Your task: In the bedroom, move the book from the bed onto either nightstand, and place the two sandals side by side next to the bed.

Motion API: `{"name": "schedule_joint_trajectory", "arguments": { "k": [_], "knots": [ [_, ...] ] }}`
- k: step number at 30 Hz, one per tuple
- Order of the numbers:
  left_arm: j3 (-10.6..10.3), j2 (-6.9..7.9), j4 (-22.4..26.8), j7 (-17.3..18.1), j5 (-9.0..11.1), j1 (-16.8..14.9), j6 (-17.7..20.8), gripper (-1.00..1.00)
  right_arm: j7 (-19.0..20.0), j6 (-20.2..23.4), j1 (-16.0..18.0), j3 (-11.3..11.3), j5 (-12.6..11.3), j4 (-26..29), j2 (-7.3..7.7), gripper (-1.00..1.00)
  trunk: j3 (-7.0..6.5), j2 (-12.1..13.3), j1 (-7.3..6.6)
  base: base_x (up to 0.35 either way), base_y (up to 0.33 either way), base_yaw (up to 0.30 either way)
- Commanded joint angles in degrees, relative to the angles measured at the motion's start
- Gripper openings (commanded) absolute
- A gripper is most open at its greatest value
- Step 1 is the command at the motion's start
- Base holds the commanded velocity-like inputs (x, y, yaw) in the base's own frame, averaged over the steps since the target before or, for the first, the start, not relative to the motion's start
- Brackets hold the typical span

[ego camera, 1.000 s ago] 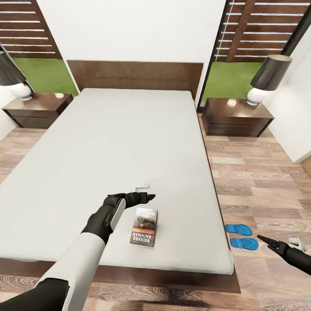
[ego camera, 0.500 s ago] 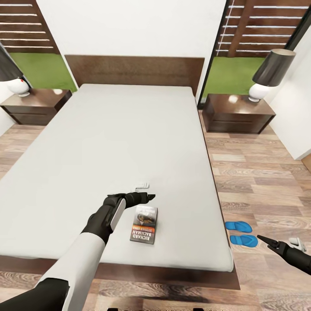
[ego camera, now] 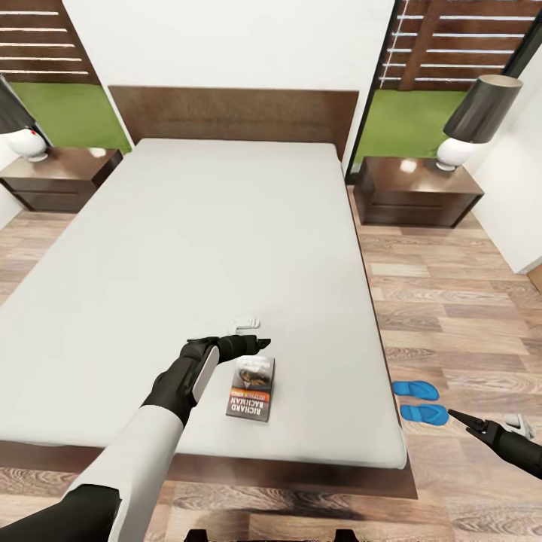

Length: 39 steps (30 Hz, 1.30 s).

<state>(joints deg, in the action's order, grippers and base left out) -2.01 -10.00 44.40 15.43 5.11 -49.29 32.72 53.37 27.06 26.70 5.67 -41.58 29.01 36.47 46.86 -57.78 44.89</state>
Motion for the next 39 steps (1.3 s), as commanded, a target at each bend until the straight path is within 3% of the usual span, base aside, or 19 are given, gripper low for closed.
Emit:
{"name": "schedule_joint_trajectory", "arguments": {
  "k": [1, 39],
  "knots": [
    [-0.01, 0.0, 0.07, -0.13, 0.54, -0.02, 0.42, 1.0, 0.06, 0.45, 0.02, 0.04, -0.35, -0.01, 0.01, 1.0, 0.13, -0.03, 0.0, 0.0, 0.0, 0.0],
    [-0.08, 0.0, 0.11, -0.05, 0.61, -0.02, -0.03, 1.0, 0.06, 0.45, 0.02, -0.03, -0.35, -0.01, 0.01, 1.0, 1.69, -0.03, 0.0, 0.0, 0.0, 0.0]
  ]
}}
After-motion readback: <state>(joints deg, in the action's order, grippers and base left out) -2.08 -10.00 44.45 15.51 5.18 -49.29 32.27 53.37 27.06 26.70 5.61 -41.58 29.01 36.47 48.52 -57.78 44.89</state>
